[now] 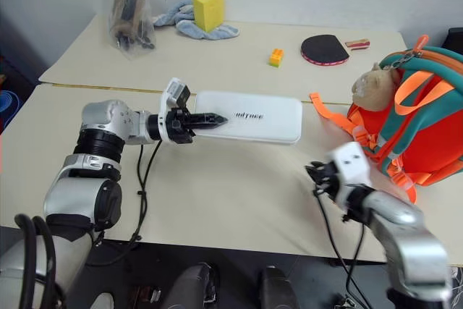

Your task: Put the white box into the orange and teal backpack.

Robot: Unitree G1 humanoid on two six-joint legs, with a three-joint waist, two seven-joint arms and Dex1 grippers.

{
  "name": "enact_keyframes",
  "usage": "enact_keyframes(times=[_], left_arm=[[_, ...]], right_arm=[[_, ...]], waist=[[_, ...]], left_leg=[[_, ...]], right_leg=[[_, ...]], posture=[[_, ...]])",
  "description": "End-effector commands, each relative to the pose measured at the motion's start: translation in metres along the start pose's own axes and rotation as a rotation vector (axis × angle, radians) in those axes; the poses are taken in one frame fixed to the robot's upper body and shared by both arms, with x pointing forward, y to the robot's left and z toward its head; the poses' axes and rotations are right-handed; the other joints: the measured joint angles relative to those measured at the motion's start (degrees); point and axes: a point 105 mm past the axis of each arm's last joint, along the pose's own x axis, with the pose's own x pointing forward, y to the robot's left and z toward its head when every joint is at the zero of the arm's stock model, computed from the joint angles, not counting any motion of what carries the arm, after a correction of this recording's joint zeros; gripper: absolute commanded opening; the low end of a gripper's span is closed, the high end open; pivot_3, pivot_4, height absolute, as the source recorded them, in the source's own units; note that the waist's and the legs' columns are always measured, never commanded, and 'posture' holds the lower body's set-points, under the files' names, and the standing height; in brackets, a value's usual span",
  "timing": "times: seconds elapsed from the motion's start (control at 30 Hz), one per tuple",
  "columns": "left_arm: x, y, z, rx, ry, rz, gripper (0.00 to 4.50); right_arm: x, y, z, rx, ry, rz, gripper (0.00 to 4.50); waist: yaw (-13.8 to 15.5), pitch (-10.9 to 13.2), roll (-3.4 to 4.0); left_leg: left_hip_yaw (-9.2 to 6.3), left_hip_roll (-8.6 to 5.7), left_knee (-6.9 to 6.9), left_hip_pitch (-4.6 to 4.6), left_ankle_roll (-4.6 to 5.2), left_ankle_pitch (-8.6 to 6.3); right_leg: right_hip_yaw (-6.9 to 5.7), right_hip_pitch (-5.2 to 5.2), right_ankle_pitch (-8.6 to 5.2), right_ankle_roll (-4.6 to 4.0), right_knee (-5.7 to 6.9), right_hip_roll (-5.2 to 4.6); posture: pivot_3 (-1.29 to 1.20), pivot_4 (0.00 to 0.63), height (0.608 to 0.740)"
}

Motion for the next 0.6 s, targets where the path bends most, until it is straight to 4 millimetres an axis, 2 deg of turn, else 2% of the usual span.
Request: enact_keyframes(times=[0.03,0.13,0.2,0.27,0.37,0.47,0.6], left_arm=[[0.005,-0.021,0.005,0.092,-0.031,-0.002,1.35],[0.001,-0.029,0.009,0.133,-0.105,0.006,1.35],[0.001,-0.031,0.011,0.168,-0.144,0.027,1.35],[0.001,-0.033,0.010,0.188,-0.167,0.030,1.35],[0.002,-0.037,0.007,0.233,-0.179,0.035,1.35],[0.001,-0.037,0.008,0.257,-0.196,0.052,1.35],[-0.004,-0.036,0.012,0.277,-0.222,0.081,1.35]], right_arm=[[-0.053,-0.007,0.023,0.067,-0.117,-0.031,2.23],[-0.084,-0.038,0.031,0.132,-0.163,-0.168,3.26],[-0.089,-0.055,0.035,0.148,-0.170,-0.228,3.91],[-0.085,-0.067,0.038,0.174,-0.185,-0.263,4.44],[-0.067,-0.083,0.043,0.213,-0.213,-0.304,4.44],[-0.034,-0.081,0.055,0.245,-0.253,-0.228,4.44],[-0.009,-0.084,0.073,0.261,-0.303,-0.183,4.44]], waist=[[-0.05,0.00,0.00],[-0.69,0.01,-0.02],[-1.25,0.01,-0.03],[-1.70,0.01,-0.03],[-1.88,0.01,-0.02],[-1.79,0.01,-0.02],[-1.65,0.01,-0.02]], left_leg=[[-0.02,0.00,0.00,0.00,-0.01,0.00],[-0.01,0.02,-0.04,0.37,0.00,0.00],[-0.01,0.02,-0.11,0.68,0.04,-0.03],[-0.01,0.01,-0.31,0.87,0.03,-0.02],[0.09,-0.02,-0.81,1.29,-0.27,0.17],[0.06,0.04,-0.88,1.30,-0.47,0.30],[0.06,0.02,-0.85,1.27,-0.49,0.33]], right_leg=[[0.01,0.06,0.00,0.00,-0.05,0.02],[0.01,0.50,0.00,0.01,-0.34,0.07],[0.02,0.80,0.00,0.01,-0.62,0.08],[0.04,0.90,0.00,0.01,-0.65,0.08],[0.22,1.04,0.00,0.01,-0.78,0.19],[0.32,0.94,-0.01,0.00,-0.75,0.33],[0.42,0.85,-0.01,0.00,-0.69,0.36]], posture=[[0.00,0.150,0.740],[0.00,0.150,0.740],[0.00,0.150,0.740],[0.00,0.150,0.740],[0.00,0.150,0.740],[0.00,0.150,0.740],[0.00,0.150,0.740]])
